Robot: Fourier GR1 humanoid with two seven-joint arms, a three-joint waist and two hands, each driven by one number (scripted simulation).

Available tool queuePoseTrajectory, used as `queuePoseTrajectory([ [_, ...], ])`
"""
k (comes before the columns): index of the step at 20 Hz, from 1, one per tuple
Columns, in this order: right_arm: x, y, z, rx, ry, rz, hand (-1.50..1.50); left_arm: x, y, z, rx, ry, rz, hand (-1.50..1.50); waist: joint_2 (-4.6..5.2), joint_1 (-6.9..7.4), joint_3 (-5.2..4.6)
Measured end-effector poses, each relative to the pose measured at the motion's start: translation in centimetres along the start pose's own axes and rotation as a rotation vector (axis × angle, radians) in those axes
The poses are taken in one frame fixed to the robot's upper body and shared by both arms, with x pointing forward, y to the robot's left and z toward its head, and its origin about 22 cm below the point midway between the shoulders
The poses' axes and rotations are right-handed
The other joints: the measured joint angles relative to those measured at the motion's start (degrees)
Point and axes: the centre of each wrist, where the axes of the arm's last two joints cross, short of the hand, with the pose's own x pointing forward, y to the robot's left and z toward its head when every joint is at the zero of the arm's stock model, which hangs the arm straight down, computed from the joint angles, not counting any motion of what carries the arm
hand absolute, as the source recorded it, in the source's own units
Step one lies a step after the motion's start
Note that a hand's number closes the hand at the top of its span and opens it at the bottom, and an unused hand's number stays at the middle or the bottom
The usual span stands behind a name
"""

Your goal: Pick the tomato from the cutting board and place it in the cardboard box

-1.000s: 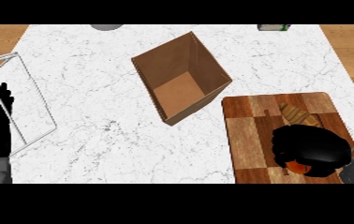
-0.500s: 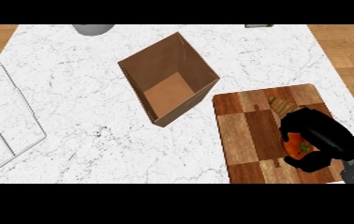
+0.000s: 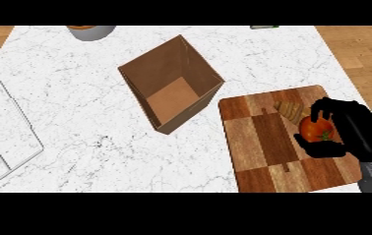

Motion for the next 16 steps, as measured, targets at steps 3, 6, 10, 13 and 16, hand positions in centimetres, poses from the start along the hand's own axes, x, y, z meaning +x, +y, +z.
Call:
queuePoseTrajectory([
  [3,3.8,-1.7,-0.7,-0.09,-0.014,-0.01,1.5,0.5,-0.4,-0.4,-0.016,-0.007,0.004,0.0,0.12,1.0,-0.01],
  [6,7.5,-3.5,-0.9,-0.139,-0.029,-0.029,1.5,1.1,-0.7,-0.9,-0.034,-0.011,0.015,0.0,0.27,2.09,0.01],
  [10,12.1,-5.5,-1.0,-0.156,-0.04,-0.095,1.5,1.7,-1.6,-1.4,-0.058,-0.026,0.02,0.0,0.59,3.64,0.08],
  [13,15.1,-6.8,-1.9,-0.161,-0.03,-0.159,1.5,2.3,-2.1,-1.8,-0.086,-0.035,0.01,0.0,0.87,4.9,0.14],
  [16,18.0,-8.1,-3.5,-0.169,-0.01,-0.225,1.5,2.6,-2.3,-2.1,-0.138,-0.04,-0.048,0.0,1.13,5.85,0.28],
])
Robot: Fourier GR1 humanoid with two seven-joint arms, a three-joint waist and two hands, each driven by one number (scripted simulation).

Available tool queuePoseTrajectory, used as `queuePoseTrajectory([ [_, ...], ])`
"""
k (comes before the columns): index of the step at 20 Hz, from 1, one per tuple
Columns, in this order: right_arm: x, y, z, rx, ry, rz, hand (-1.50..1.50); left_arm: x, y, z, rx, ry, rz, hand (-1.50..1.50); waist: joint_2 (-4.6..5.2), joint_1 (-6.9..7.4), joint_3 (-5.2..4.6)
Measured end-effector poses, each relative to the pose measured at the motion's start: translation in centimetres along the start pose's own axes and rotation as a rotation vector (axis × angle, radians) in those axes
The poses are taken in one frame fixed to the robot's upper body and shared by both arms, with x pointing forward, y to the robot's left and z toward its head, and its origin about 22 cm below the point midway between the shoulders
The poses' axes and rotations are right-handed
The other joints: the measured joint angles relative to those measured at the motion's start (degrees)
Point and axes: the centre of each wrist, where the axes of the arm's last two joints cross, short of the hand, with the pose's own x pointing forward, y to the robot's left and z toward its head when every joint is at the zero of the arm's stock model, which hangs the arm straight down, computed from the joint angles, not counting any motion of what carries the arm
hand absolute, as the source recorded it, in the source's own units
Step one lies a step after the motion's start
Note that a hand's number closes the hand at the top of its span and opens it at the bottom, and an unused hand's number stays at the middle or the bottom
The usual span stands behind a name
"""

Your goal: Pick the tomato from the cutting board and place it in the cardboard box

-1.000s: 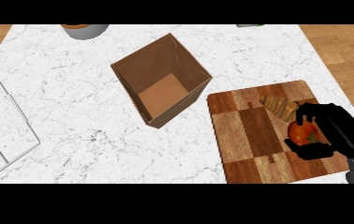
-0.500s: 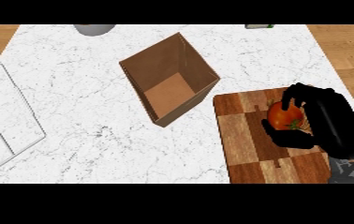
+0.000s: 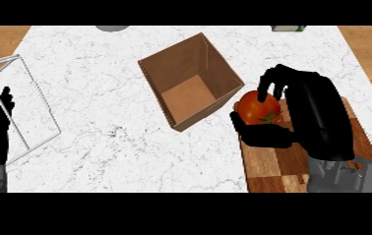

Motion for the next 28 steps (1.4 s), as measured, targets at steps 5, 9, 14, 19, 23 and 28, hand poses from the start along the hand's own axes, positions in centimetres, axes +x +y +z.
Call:
queuePoseTrajectory([
  [5,4.5,0.8,-3.4,0.006,0.051,-0.076,1.5,0.5,-0.7,-0.4,-0.039,0.004,-0.019,0.0,0.27,0.99,-0.09],
  [9,6.1,2.3,-6.8,0.027,0.099,-0.144,1.5,0.8,-0.7,-0.7,-0.047,-0.001,-0.023,0.0,0.45,1.43,0.0],
  [14,7.2,4.8,-10.7,0.058,0.132,-0.179,1.5,1.0,-1.1,-1.1,-0.052,-0.004,-0.022,0.0,0.68,1.96,0.1],
  [19,7.5,7.7,-13.4,0.082,0.166,-0.167,1.5,1.1,-1.5,-1.2,-0.055,-0.008,-0.026,0.0,0.83,2.38,0.02],
  [23,6.7,9.9,-14.6,0.081,0.229,-0.145,-1.5,1.1,-1.9,-1.2,-0.057,-0.008,-0.024,0.0,0.92,2.56,0.06],
  [28,5.4,11.6,-15.8,0.118,0.34,-0.21,-1.5,1.8,-2.0,-1.8,-0.068,-0.022,-0.02,0.0,1.22,3.55,0.21],
])
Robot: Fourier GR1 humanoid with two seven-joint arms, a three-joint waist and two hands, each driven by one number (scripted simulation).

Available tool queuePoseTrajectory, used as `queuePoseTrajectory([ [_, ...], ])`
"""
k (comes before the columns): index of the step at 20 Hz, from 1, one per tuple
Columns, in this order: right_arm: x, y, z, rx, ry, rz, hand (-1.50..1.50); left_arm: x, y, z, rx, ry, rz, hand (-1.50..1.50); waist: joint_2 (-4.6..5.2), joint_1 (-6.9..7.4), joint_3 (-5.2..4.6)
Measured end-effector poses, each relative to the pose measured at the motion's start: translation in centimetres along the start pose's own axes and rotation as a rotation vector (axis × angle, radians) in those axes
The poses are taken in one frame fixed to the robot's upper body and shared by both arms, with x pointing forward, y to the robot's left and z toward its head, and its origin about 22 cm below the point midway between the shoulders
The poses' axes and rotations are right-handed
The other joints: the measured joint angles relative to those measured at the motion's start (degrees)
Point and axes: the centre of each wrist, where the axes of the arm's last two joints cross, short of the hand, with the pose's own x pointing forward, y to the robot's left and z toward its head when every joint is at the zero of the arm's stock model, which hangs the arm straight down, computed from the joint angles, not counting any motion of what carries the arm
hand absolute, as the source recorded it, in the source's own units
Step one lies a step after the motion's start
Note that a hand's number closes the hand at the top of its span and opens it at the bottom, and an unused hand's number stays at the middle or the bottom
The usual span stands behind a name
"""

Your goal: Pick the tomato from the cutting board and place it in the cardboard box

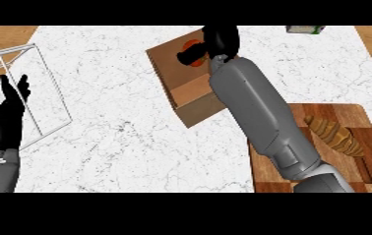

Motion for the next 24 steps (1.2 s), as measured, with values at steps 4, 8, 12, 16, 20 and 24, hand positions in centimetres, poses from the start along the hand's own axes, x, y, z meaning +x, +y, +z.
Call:
queuePoseTrajectory([
  [4,-0.8,0.9,-0.7,0.011,0.008,-0.044,-1.5,0.2,0.0,-0.2,-0.006,0.002,-0.006,0.0,-0.05,0.26,-0.02],
  [8,-0.9,1.2,-1.0,-0.038,-0.046,-0.102,-1.5,0.1,-0.1,-0.2,-0.014,0.0,0.0,0.0,-0.17,0.26,-0.01],
  [12,-1.0,1.1,-1.1,-0.128,-0.093,-0.193,-1.5,0.0,0.0,0.0,-0.007,0.008,0.002,0.0,-0.29,-0.07,-0.09],
  [16,-1.1,0.1,-1.5,-0.208,-0.12,-0.312,-1.5,-0.6,0.3,0.3,0.003,0.018,0.003,0.0,-0.46,-1.09,0.06],
  [20,-2.3,-1.3,-1.8,-0.25,-0.147,-0.405,-1.5,-1.3,0.8,0.6,0.021,0.029,-0.002,0.0,-0.8,-2.31,0.17],
  [24,-5.4,-3.9,-2.2,-0.271,-0.143,-0.472,-1.5,-1.8,1.1,1.1,0.041,0.048,-0.016,0.0,-1.15,-3.44,0.06],
])
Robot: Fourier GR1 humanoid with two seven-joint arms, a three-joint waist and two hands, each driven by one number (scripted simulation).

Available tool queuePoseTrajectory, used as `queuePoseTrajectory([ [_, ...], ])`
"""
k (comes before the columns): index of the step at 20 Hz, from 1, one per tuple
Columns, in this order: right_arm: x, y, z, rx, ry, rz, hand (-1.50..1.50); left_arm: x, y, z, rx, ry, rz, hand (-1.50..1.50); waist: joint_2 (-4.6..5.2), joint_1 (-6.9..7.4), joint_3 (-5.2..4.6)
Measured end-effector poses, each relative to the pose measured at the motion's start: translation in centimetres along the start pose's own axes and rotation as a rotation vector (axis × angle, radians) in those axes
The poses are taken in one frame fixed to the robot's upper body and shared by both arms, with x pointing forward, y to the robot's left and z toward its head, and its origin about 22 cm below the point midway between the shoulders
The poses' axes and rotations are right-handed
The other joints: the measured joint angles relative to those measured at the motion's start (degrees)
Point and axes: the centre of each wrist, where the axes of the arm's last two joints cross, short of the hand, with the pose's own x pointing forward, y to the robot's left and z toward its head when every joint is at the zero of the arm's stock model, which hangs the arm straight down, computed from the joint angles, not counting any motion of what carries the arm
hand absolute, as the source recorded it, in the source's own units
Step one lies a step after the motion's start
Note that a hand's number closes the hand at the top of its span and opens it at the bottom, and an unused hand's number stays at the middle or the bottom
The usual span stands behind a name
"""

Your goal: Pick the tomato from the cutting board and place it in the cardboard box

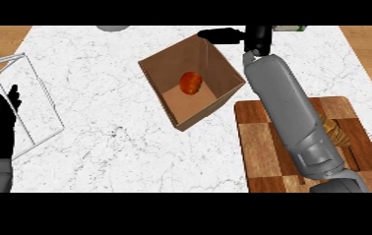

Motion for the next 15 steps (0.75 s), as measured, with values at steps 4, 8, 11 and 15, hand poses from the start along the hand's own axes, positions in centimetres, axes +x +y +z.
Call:
queuePoseTrajectory([
  [4,-2.3,-3.9,0.3,-0.029,0.031,-0.009,-1.5,-0.2,0.8,0.0,0.011,0.023,0.009,0.0,-0.35,-1.01,-0.05],
  [8,-4.3,-8.8,1.1,-0.048,0.047,-0.001,-1.5,-0.5,1.4,0.3,0.016,0.026,0.006,0.0,-0.55,-1.75,-0.03],
  [11,-5.8,-13.1,2.1,-0.046,0.045,0.013,-1.5,-0.8,1.3,0.5,0.02,0.023,0.0,0.0,-0.56,-2.05,0.09],
  [15,-7.2,-18.2,4.0,-0.016,0.051,0.041,-1.5,-0.8,1.2,0.5,0.022,0.019,0.007,0.0,-0.46,-2.01,0.02],
])
